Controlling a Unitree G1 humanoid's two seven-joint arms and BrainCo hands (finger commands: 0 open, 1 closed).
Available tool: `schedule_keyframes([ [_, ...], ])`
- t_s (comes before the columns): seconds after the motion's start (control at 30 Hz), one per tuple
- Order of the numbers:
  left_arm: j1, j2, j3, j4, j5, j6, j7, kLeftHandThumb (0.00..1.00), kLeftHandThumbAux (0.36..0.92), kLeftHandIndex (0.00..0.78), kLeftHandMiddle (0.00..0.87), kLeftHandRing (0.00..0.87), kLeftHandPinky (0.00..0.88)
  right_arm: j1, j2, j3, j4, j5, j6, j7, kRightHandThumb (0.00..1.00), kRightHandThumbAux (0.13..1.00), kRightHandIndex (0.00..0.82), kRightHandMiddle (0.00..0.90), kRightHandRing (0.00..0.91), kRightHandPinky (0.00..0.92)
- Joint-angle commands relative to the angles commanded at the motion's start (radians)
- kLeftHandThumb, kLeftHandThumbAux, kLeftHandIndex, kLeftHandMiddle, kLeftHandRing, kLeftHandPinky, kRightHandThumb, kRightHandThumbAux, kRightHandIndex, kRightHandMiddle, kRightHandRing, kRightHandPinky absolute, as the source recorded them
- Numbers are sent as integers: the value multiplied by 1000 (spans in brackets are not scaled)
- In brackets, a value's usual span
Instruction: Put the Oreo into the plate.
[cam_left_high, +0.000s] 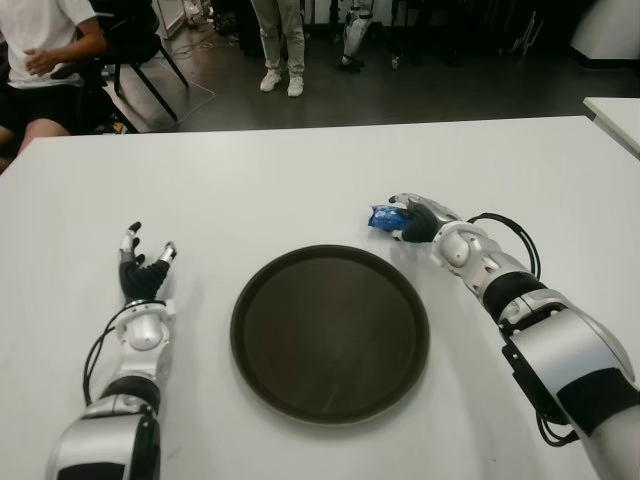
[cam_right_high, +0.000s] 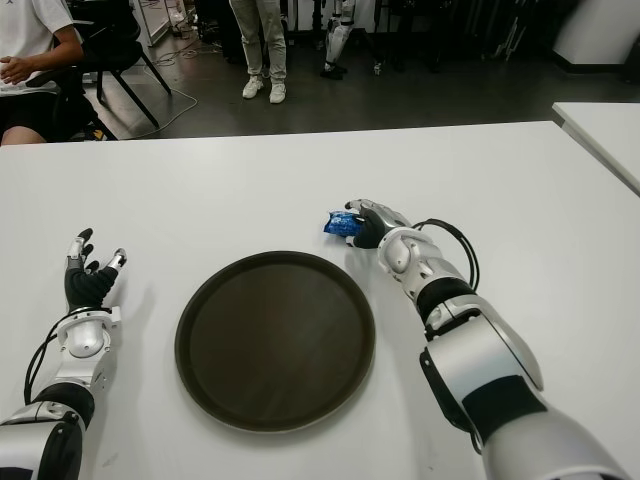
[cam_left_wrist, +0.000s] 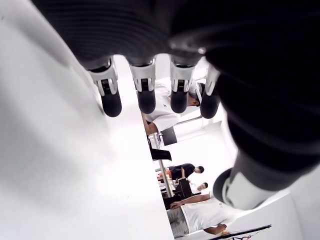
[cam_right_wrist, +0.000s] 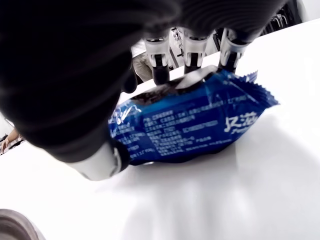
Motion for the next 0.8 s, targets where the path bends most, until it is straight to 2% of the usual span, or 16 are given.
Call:
schedule_keyframes([
  [0.2, 0, 0, 1, 0, 1, 0, -3, 0, 747, 45, 46, 23, 19, 3, 1, -6, 0, 4, 3, -3, 462, 723, 0, 55, 53, 91],
  [0.53, -2, -1, 10, 1, -7, 7, -15, 0, 729, 39, 32, 8, 13, 3, -2, -2, -1, -6, -6, -4, 519, 725, 0, 50, 48, 98],
  [0.8, 0, 1, 8, 0, -1, -5, -19, 0, 744, 44, 42, 23, 25, 1, -4, 14, 0, -21, -3, -3, 523, 729, 0, 72, 76, 115],
])
